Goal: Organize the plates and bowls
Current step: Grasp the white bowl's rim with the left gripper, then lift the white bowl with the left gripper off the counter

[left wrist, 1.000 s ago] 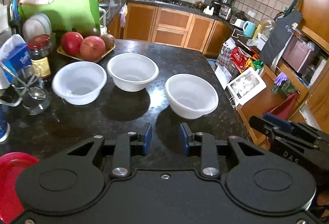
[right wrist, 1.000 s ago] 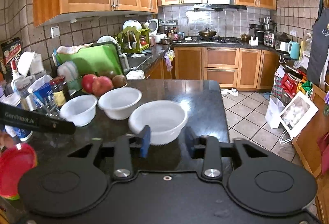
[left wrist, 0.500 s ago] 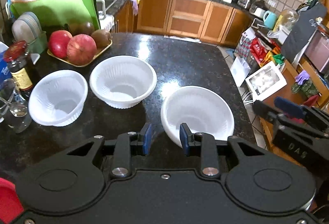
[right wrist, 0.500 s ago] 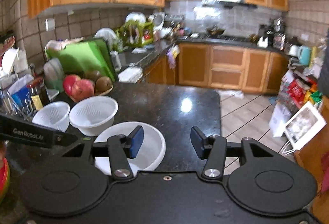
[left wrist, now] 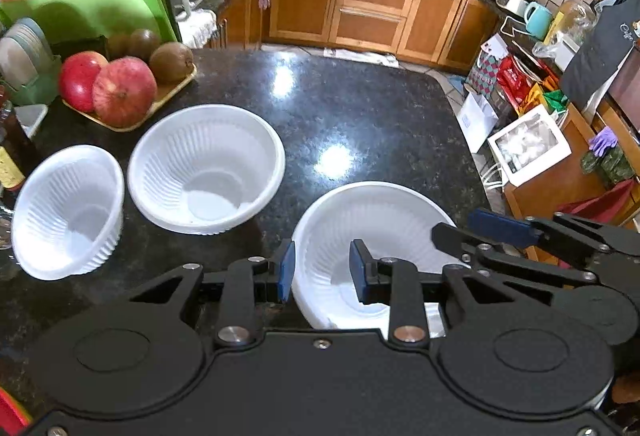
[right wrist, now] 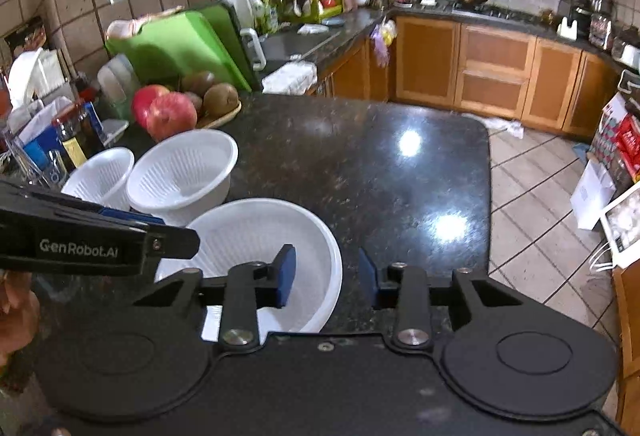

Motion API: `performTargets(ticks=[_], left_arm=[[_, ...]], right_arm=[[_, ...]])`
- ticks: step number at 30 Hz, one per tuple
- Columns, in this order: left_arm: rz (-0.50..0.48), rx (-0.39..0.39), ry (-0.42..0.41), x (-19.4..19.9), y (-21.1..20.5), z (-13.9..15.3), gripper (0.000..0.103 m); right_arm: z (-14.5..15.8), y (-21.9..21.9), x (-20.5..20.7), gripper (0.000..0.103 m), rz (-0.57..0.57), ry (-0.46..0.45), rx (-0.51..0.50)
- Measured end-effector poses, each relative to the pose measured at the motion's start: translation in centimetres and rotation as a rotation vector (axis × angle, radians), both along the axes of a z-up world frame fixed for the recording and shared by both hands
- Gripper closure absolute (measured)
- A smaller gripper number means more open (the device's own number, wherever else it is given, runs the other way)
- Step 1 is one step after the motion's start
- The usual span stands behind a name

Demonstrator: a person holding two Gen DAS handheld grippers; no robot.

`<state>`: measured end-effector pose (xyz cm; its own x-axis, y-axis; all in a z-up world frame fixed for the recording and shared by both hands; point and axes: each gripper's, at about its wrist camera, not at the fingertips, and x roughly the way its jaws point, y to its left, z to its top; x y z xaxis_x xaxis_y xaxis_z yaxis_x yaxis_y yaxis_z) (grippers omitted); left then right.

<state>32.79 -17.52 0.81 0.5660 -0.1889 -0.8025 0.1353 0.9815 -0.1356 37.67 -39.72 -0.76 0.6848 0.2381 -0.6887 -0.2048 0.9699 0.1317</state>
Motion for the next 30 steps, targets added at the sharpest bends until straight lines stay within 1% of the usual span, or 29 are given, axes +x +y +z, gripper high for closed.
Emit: performTargets(ticks=[3, 7, 10, 13, 19, 22, 25, 30], left_arm=[[0.011, 0.011, 0.008, 0.5, -0.2, -0.4, 0.063], [0.022, 0.032, 0.004, 0.5, -0.4, -0.7, 0.063], [0.016, 0.024, 0.010, 0.3, -0.5, -0.9, 0.063], [0.013, 0.015, 0.033, 0.4, -0.3, -1.1, 0.063], [0.014, 0.051, 0.046, 0.7, -0.8, -1.5, 0.063], [0.003, 0.069, 0.040, 0.8, -1.3, -1.6, 0.063], [-0.001, 0.096, 0.028, 1.0, -1.9, -1.6, 0.063], [-0.001, 0.106, 0.033, 1.5, -2.0, -2.0, 0.063]], right_arm=[[-0.8, 0.2, 0.7, 0.072, -0.003, 0.011, -0.010], [-1.8, 0.1, 1.1, 0.078, -0.019, 0.025, 0.002], [-2.2, 0.3, 1.1, 0.081, -0.019, 0.030, 0.000], [-2.4, 0.4, 0.9, 0.081, -0.018, 0.031, -0.016], [-2.8, 0.3, 0.8, 0.081, -0.025, 0.049, -0.020], [-2.9, 0.6, 0.6, 0.084, -0.020, 0.048, -0.025], [-3.1, 1.1, 0.6, 0.084, -0.023, 0.035, -0.054], [-3.0, 1.1, 0.6, 0.084, -0.033, 0.019, -0.066]])
